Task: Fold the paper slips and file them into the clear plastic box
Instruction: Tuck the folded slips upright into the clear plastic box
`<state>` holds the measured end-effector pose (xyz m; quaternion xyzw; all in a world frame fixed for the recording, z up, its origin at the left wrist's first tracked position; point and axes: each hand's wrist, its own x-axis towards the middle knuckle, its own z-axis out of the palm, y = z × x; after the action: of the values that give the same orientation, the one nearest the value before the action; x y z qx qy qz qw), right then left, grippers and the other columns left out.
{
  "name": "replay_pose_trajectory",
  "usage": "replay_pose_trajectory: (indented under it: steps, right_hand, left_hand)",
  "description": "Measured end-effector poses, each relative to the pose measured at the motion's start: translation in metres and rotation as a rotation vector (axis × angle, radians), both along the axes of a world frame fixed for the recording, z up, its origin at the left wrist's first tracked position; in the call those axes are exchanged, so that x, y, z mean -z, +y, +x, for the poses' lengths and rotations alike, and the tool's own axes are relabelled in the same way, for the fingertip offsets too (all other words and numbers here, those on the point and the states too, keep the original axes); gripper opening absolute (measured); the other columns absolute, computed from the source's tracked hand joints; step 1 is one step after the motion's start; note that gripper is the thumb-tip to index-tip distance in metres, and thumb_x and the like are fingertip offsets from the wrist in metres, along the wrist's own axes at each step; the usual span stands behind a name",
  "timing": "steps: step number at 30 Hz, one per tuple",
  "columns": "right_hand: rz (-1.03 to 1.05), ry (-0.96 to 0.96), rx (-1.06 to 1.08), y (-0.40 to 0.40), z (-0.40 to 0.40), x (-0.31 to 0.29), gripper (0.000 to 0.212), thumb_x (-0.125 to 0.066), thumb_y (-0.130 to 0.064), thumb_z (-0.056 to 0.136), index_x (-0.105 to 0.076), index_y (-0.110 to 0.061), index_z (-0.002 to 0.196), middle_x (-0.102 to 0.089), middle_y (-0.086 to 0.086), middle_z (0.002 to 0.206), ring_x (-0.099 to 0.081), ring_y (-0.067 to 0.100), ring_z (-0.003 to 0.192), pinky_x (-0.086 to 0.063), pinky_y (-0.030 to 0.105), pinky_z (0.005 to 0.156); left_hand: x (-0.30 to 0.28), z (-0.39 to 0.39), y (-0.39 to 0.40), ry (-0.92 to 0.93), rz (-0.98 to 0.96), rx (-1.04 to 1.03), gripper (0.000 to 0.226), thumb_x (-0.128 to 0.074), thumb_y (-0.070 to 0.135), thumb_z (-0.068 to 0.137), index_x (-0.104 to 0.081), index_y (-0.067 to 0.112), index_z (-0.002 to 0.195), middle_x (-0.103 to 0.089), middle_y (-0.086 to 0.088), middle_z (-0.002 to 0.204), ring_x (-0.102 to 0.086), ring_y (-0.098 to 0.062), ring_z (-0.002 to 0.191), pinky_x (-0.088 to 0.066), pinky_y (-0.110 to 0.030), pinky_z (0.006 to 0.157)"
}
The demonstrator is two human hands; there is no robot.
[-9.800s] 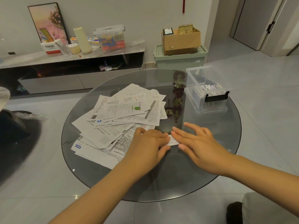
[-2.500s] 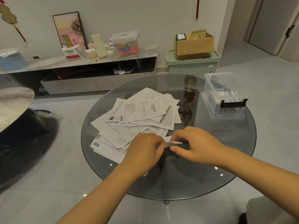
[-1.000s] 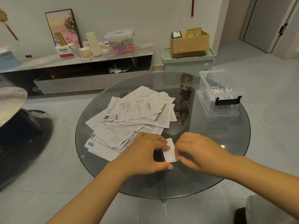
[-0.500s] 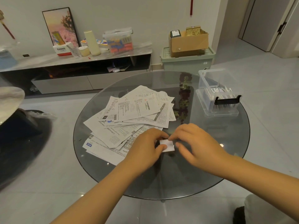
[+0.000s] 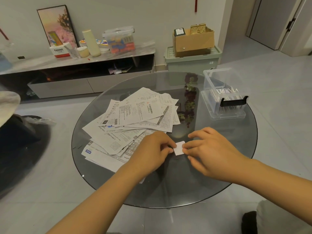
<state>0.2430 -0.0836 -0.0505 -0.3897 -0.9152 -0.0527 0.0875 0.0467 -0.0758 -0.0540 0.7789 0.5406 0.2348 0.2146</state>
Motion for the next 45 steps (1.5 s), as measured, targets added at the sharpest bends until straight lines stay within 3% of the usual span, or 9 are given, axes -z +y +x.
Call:
replay_pose_trajectory:
  steps: [6,12,15,19,24,31,38,43,45]
  right_hand:
    - [-0.063,0.015,0.014,0.007,0.021,-0.004,0.037,-0.038,-0.034,0.078,-0.074,-0.027,0.073,-0.07,-0.02,0.08,-0.061,0.005,0.08,-0.043,0.025,0.076]
    - [0.011,0.049,0.009,0.004,0.04,-0.005,0.037,-0.039,-0.034,0.079,-0.076,-0.03,0.08,-0.071,-0.021,0.086,-0.063,0.01,0.079,-0.05,0.028,0.069]
    - [0.044,0.077,0.017,-0.001,0.045,0.001,0.038,-0.039,-0.033,0.081,-0.076,-0.027,0.086,-0.072,-0.016,0.088,-0.063,0.013,0.079,-0.052,0.029,0.068]
    - [0.05,0.124,0.084,-0.003,0.056,0.002,0.031,-0.047,-0.03,0.079,-0.077,-0.025,0.083,-0.071,-0.015,0.081,-0.064,0.01,0.076,-0.052,0.027,0.066]
    - [0.025,0.133,0.135,-0.006,0.06,0.003,0.02,-0.058,-0.03,0.072,-0.077,-0.028,0.08,-0.07,-0.018,0.078,-0.063,0.007,0.074,-0.05,0.024,0.067]
    - [0.057,0.163,0.253,-0.002,0.068,0.003,0.022,-0.053,-0.024,0.074,-0.073,-0.02,0.081,-0.07,-0.009,0.08,-0.064,0.017,0.072,-0.053,0.032,0.062]
    - [0.07,0.12,0.223,0.005,0.074,0.012,0.031,-0.051,-0.025,0.078,-0.073,-0.015,0.097,-0.072,-0.005,0.094,-0.068,0.016,0.083,-0.054,0.028,0.068]
    - [0.081,0.022,0.165,0.016,0.071,0.003,0.024,-0.054,-0.02,0.08,-0.075,-0.011,0.086,-0.072,0.001,0.093,-0.068,0.019,0.09,-0.055,0.029,0.079]
    - [-0.048,-0.02,0.191,0.019,0.07,0.0,0.029,-0.045,-0.023,0.093,-0.07,-0.01,0.098,-0.067,0.0,0.106,-0.061,0.019,0.101,-0.049,0.032,0.089]
  left_hand:
    - [0.004,0.022,-0.005,0.13,0.224,0.211,0.023,-0.054,0.025,0.082,-0.076,0.019,0.088,-0.068,0.007,0.092,-0.06,-0.013,0.087,-0.047,-0.029,0.079]
    - [0.003,0.035,-0.003,0.08,0.129,0.303,0.031,-0.05,0.026,0.084,-0.073,0.017,0.103,-0.063,0.007,0.108,-0.05,-0.007,0.104,-0.037,-0.015,0.09]
    - [0.005,0.044,-0.002,0.143,0.075,0.346,0.037,-0.046,0.031,0.083,-0.069,0.013,0.106,-0.059,0.009,0.118,-0.042,-0.004,0.112,-0.041,-0.023,0.092]
    - [-0.001,0.045,0.005,0.253,0.184,0.424,0.036,-0.045,0.007,0.077,-0.072,0.01,0.102,-0.066,0.002,0.114,-0.052,-0.026,0.102,-0.048,-0.036,0.086]
    - [-0.003,0.041,0.017,0.218,0.195,0.446,0.042,-0.047,-0.005,0.075,-0.073,0.011,0.104,-0.069,-0.004,0.105,-0.059,-0.03,0.093,-0.049,-0.032,0.078]
    - [0.015,0.076,0.031,0.088,0.239,0.235,0.015,-0.066,0.009,0.079,-0.076,0.014,0.09,-0.072,0.0,0.098,-0.063,-0.02,0.093,-0.042,-0.017,0.082]
    - [0.013,0.1,0.031,0.24,0.353,0.252,0.033,-0.043,0.023,0.078,-0.074,0.015,0.08,-0.07,0.003,0.081,-0.062,-0.021,0.072,-0.053,-0.027,0.056]
    - [0.01,0.089,0.031,0.313,0.334,0.329,0.04,-0.037,0.024,0.076,-0.074,0.01,0.079,-0.072,-0.002,0.085,-0.064,-0.024,0.074,-0.054,-0.034,0.062]
    - [0.006,0.084,0.029,0.318,0.346,0.323,0.039,-0.038,0.024,0.074,-0.076,0.011,0.074,-0.074,-0.002,0.087,-0.067,-0.022,0.073,-0.056,-0.03,0.063]
